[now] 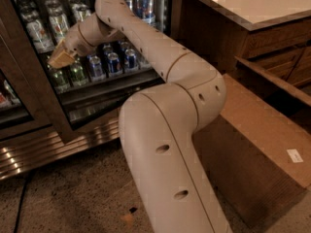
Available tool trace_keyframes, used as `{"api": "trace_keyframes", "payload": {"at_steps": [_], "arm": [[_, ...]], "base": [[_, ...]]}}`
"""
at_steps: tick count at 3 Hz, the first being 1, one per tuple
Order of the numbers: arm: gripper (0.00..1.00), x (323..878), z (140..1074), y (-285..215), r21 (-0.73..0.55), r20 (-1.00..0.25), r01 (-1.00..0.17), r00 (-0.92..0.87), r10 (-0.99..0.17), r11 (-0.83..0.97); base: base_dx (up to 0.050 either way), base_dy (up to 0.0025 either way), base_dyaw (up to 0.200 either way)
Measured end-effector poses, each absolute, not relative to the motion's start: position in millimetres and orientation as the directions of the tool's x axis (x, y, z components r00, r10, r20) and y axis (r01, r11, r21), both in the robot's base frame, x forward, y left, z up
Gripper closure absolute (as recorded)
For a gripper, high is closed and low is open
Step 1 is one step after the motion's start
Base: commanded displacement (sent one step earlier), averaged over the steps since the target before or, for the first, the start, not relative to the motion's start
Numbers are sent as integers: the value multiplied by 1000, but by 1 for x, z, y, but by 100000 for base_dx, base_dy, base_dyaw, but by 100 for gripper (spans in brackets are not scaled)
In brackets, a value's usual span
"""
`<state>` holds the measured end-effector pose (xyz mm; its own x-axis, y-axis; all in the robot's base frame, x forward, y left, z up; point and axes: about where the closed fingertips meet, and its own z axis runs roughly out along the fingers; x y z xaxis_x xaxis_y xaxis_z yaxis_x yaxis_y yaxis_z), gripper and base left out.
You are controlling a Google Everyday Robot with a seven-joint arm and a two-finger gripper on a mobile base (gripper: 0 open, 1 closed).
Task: Close right fridge door
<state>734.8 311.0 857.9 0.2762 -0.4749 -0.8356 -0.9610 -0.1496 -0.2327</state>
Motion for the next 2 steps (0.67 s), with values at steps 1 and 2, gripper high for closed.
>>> {"api": "trace_keyframes", "payload": {"at_steps": [1, 2], "arm": [[100, 734, 858, 310, -233, -836, -961, 276, -475, -150], [100, 734, 858, 310, -233, -836, -961, 276, -475, -150]], "base": [[3693, 240, 13645], [3592, 245, 13831]]}}
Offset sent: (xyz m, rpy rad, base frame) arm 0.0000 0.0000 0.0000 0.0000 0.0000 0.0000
